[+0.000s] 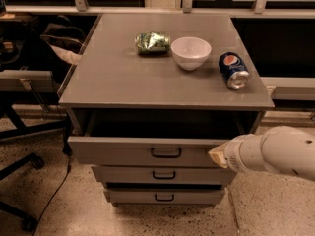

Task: Close top drawer

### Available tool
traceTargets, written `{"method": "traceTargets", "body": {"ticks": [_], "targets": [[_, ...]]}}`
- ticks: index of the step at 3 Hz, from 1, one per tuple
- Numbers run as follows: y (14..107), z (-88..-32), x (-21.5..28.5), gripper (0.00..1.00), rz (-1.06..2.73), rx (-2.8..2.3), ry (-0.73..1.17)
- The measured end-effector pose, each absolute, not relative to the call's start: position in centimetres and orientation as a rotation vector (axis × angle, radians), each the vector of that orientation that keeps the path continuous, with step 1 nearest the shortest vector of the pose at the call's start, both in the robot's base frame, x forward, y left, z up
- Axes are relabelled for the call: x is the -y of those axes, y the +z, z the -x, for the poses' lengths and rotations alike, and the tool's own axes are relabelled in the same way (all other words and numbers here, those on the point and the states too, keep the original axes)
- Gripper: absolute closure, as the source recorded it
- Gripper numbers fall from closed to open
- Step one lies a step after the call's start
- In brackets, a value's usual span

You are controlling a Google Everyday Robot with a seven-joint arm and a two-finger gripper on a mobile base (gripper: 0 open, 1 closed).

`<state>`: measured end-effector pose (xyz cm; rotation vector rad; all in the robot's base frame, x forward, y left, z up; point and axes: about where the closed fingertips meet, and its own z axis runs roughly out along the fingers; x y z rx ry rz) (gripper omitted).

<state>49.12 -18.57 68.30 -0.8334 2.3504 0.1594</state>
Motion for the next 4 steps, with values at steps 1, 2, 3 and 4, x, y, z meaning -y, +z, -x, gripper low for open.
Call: {"method": "traceTargets", "body": {"ticks": [1,2,3,4], "targets": [[68.2,-50.4,17.4,1.00,0.857,-2.344,0.147],[70.0,-53.2,15.5,1.00,0.886,-2.287,0.124],[71.5,-54.9,14.4,1.00,0.899,-2.243,0.112],[71.5,-54.8,14.5,0.73,0.895,-2.244,0.115]]}}
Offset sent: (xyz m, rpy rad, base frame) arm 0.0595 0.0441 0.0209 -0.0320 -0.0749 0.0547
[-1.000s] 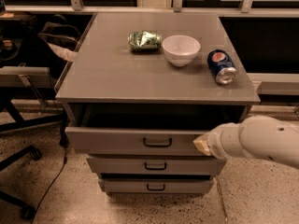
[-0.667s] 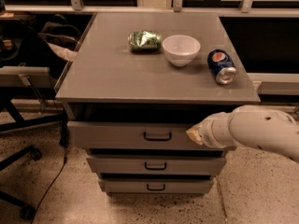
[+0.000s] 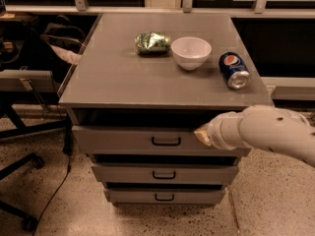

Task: Close top drawer

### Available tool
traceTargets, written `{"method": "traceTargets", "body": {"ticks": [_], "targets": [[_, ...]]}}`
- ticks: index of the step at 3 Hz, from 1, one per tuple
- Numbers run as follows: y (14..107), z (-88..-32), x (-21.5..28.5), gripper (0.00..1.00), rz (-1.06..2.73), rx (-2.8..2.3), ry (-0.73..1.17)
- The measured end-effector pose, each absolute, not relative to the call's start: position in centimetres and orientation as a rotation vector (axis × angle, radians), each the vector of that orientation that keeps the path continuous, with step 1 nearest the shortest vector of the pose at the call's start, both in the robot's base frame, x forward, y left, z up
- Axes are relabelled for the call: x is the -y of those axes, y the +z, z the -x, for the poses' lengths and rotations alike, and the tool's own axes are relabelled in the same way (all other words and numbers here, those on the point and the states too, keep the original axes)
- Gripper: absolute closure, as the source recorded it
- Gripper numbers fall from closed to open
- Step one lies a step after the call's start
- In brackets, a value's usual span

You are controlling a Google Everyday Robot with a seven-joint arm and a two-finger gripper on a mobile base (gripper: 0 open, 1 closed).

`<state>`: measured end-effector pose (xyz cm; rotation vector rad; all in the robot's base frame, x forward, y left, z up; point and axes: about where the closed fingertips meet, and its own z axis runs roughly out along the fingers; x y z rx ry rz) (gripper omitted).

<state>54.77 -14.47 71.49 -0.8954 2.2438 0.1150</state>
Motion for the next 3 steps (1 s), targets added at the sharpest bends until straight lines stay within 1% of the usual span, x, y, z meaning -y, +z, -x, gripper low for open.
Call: {"method": "traceTargets", "body": {"ticks": [2,3], "targets": [[70.9,-51.9,16.2,0.27,0.839,-2.248,0.142],[71.0,-51.5,16.8,0.00,0.826,-2.249,0.141]]}}
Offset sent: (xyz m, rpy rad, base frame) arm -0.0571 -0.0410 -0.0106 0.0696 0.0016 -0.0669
